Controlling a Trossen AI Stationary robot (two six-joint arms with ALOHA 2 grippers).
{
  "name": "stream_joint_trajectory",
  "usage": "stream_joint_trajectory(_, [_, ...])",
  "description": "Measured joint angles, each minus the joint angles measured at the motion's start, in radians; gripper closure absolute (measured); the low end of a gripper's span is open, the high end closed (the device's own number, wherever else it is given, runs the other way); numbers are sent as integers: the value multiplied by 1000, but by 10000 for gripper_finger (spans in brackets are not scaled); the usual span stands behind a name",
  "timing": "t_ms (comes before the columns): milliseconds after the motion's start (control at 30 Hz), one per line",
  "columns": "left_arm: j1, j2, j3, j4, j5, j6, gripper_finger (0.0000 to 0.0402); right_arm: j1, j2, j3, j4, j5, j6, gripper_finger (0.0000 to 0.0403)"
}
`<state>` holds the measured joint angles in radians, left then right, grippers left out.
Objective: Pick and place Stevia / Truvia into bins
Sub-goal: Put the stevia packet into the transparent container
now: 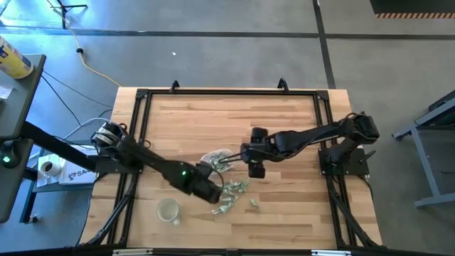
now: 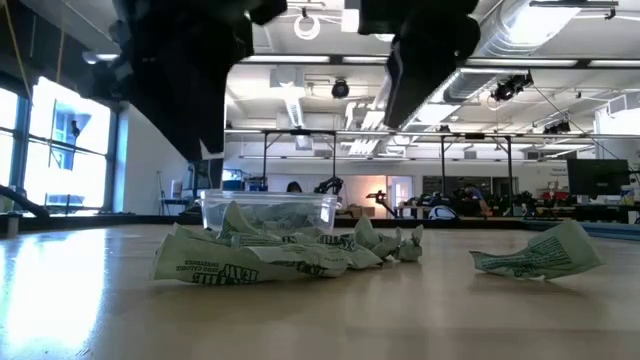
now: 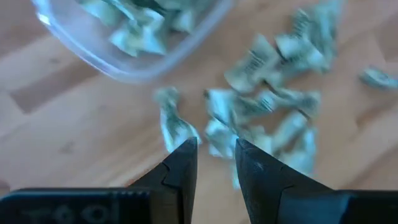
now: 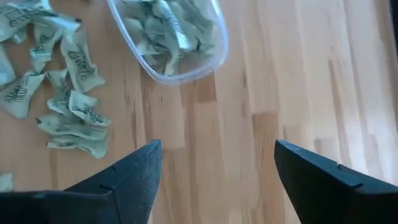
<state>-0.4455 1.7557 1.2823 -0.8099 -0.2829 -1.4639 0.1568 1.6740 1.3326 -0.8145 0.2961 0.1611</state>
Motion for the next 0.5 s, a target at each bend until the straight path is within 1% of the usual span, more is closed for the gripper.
stream_joint_trajectory(167, [27, 19, -1, -71, 3, 5, 259, 33, -74, -95, 8, 37, 119, 104])
stream_joint_trajectory(267, [26, 46, -1, -45, 6, 40, 258, 46, -112, -156, 17, 42, 199, 104])
stream_joint_trajectory(333, [26, 64, -1, 1, 6, 47, 256, 54, -128, -189, 18, 42, 247, 104])
stream_joint_trajectory(400, [29, 85, 0, -5, 6, 47, 244, 59, -142, -211, 20, 41, 284, 104])
stream_joint_trajectory(500, [38, 115, 0, -12, 24, 45, 209, 70, -155, -225, 25, 40, 316, 104])
